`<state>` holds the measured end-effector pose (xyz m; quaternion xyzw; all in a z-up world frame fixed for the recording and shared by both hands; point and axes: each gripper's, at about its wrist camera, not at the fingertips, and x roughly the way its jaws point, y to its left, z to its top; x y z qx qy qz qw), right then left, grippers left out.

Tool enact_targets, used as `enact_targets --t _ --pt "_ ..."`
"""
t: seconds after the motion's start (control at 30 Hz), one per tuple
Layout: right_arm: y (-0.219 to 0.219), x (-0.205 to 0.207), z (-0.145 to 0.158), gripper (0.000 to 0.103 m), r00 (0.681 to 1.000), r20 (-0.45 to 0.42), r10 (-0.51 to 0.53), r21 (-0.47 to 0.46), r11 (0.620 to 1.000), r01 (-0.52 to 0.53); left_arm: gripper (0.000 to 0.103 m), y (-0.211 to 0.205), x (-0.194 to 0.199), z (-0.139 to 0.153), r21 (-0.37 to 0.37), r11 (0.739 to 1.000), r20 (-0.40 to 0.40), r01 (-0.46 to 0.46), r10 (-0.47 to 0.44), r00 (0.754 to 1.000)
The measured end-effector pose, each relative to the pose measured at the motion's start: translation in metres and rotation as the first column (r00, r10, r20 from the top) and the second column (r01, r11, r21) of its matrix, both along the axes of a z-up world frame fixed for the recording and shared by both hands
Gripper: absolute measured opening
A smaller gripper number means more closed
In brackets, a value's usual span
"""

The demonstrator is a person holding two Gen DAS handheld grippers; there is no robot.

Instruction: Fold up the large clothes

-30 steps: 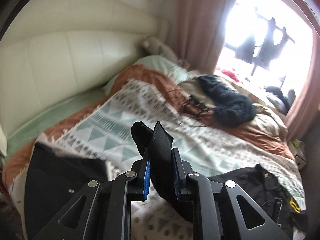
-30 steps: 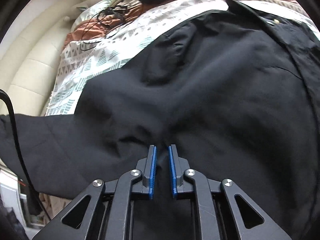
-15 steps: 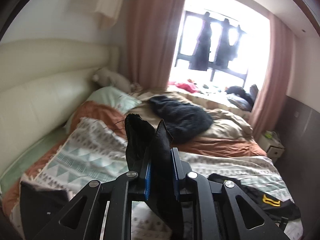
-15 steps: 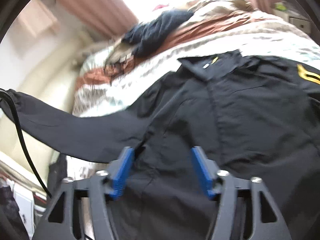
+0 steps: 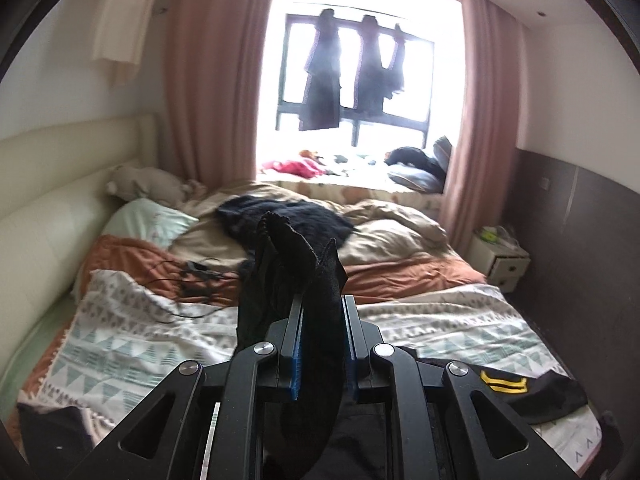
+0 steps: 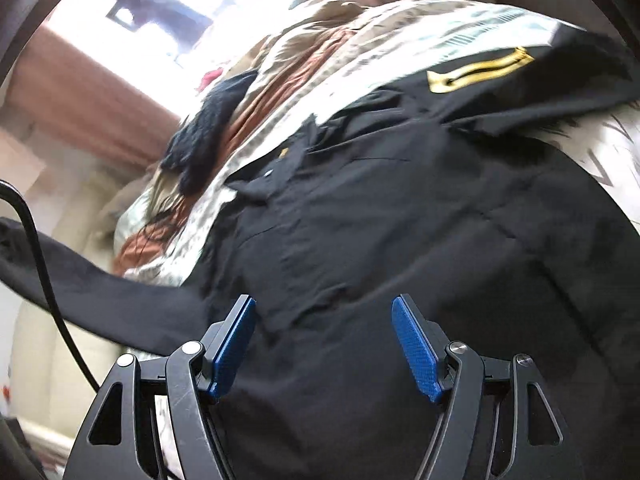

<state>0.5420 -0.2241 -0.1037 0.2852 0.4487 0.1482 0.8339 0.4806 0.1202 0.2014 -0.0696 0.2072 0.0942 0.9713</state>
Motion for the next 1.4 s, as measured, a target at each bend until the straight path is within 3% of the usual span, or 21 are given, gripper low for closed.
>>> enact_targets --t 0.13,0.5,0.73,0.8,0.83,0.87,0.93,1.0,1.13,1.4 --pt "-0.01 0.007 -0.009 0.07 1.0 -0.012 -0.027 -0.007 1.0 0.027 0.017 -0.03 0.024 -0.006 0.019 0.997 -0.015 0.068 -0.068 0.998" --pt "-0.058 0.035 -0.028 0.07 0.988 -0.042 -0.146 0.037 0.988 0.148 0.017 -0.1 0.116 -0.056 -0.049 0.979 -0.096 0.198 -0.202 0.975" --pt "-0.093 0.047 -0.04 0.07 0.968 -0.083 -0.239 0.081 0.966 0.245 0.017 -0.147 0.159 -0.104 -0.119 0.941 -0.14 0.316 -0.331 0.933" --pt "-0.098 0.051 -0.043 0.07 0.963 -0.093 -0.254 0.091 0.961 0.263 0.018 -0.162 0.171 -0.121 -0.153 0.919 -0.17 0.364 -0.387 0.906" --pt "-0.101 0.053 -0.044 0.07 0.96 -0.099 -0.264 0.097 0.957 0.273 0.023 -0.167 0.175 -0.126 -0.169 0.908 -0.178 0.383 -0.411 0.894" --pt "-0.105 0.053 -0.045 0.07 0.958 -0.101 -0.269 0.1 0.955 0.279 0.027 -0.175 0.18 -0.136 -0.197 0.886 -0.206 0.419 -0.456 0.866" --pt "-0.111 0.053 -0.048 0.07 0.954 -0.105 -0.282 0.106 0.95 0.293 0.065 -0.182 0.185 -0.148 -0.221 0.869 -0.242 0.442 -0.488 0.839" --pt "-0.115 0.053 -0.049 0.07 0.95 -0.11 -0.291 0.11 0.947 0.302 0.081 -0.184 0.18 -0.159 -0.203 0.874 -0.237 0.442 -0.482 0.844" --pt "-0.118 0.053 -0.049 0.07 0.952 -0.107 -0.287 0.111 0.948 0.299 0.081 -0.169 0.169 -0.171 -0.177 0.896 -0.252 0.408 -0.442 0.861" --pt "-0.103 0.057 -0.05 0.07 0.972 -0.079 -0.223 0.168 0.958 0.233 0.081 -0.085 0.119 -0.198 -0.164 0.953 -0.291 0.255 -0.293 0.911"
